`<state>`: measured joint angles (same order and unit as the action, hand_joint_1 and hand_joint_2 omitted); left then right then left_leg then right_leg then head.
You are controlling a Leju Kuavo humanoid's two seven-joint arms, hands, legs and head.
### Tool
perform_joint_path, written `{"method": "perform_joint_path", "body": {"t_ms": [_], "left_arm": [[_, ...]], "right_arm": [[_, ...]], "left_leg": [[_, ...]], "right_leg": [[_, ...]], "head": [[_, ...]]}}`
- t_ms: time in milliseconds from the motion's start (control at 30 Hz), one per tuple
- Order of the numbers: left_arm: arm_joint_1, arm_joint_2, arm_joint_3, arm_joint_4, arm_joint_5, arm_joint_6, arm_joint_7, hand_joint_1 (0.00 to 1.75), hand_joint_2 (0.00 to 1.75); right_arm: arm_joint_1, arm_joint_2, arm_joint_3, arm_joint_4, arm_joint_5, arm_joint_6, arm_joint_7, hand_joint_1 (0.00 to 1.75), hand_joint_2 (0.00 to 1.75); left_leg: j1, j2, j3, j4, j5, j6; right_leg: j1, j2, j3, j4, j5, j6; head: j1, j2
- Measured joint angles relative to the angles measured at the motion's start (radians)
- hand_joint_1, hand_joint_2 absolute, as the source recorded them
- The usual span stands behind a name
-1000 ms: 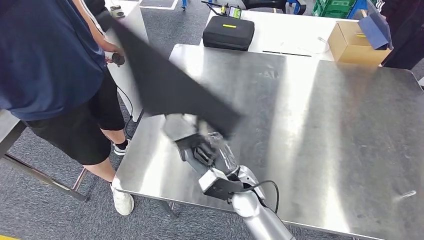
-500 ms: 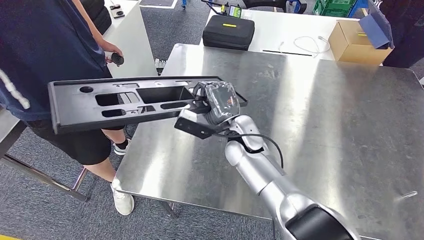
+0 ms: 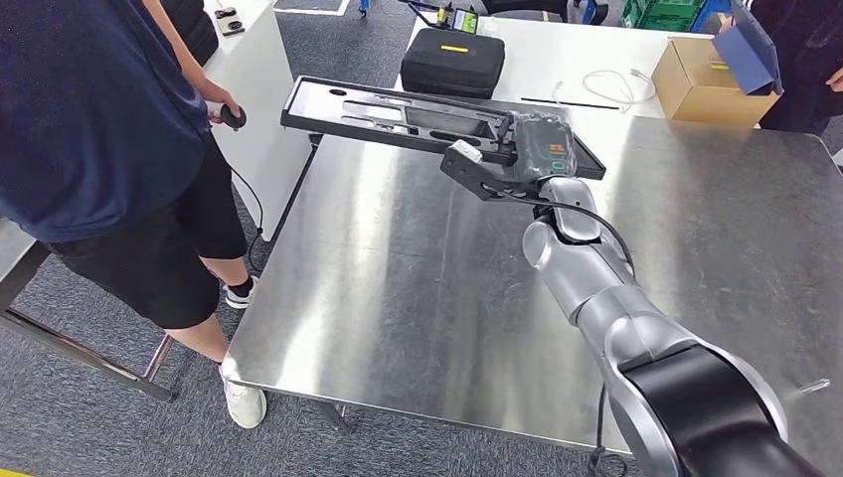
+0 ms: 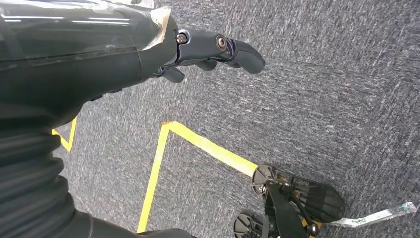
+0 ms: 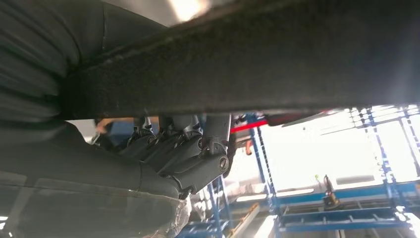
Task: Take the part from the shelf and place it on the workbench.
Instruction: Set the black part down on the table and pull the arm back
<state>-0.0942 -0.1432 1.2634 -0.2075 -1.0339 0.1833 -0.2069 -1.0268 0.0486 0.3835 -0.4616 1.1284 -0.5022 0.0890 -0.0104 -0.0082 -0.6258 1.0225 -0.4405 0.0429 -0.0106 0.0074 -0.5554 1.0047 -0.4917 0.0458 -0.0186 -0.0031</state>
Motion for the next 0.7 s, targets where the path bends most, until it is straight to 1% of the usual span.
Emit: {"method": "perform_joint_path", "body": {"t_ms": [133,267,433,567,700], "left_arm": [[0.001,0.002,0.0,0.0,0.006,0.014,0.002,0.0,1.75],[0.003,0.002,0.0,0.0,0.009,0.023,0.003,0.0,1.75],[0.004,0.001,0.0,0.0,0.01,0.027,-0.004,0.0,1.75],[0.005,0.0,0.001,0.0,0.012,0.027,-0.02,0.0,1.75],[0.006,0.0,0.001,0.0,0.013,0.035,-0.032,0.0,1.75]], "right_arm": [[0.004,-0.032,-0.029,0.02,0.038,-0.021,0.018,1.75,1.75],[0.027,-0.076,-0.059,0.032,0.046,-0.045,0.009,1.75,1.75],[0.094,-0.142,-0.112,0.043,0.028,-0.097,-0.033,1.75,1.75],[0.143,-0.19,-0.175,0.047,-0.022,-0.12,-0.082,1.75,1.75],[0.183,-0.231,-0.249,0.049,-0.078,-0.125,-0.142,0.0,1.75]], "left_leg": [[-0.003,-0.002,0.001,-0.013,0.009,0.006],[-0.003,-0.002,0.001,-0.015,0.011,0.005],[-0.004,-0.001,0.001,-0.016,0.011,0.005],[-0.003,-0.001,0.0,-0.018,0.011,0.005],[-0.002,-0.001,0.001,-0.022,0.01,0.005]], "right_leg": [[-0.005,-0.002,-0.001,-0.01,0.007,0.006],[-0.005,-0.002,-0.001,-0.013,0.007,0.007],[-0.005,0.002,-0.002,-0.014,0.006,0.006],[-0.005,0.002,-0.004,-0.014,0.005,0.004],[-0.003,0.002,-0.005,-0.014,0.004,0.004]], "head": [[-0.002,0.0],[-0.001,0.0],[-0.001,0.0],[-0.001,0.0],[-0.001,0.0]]}}
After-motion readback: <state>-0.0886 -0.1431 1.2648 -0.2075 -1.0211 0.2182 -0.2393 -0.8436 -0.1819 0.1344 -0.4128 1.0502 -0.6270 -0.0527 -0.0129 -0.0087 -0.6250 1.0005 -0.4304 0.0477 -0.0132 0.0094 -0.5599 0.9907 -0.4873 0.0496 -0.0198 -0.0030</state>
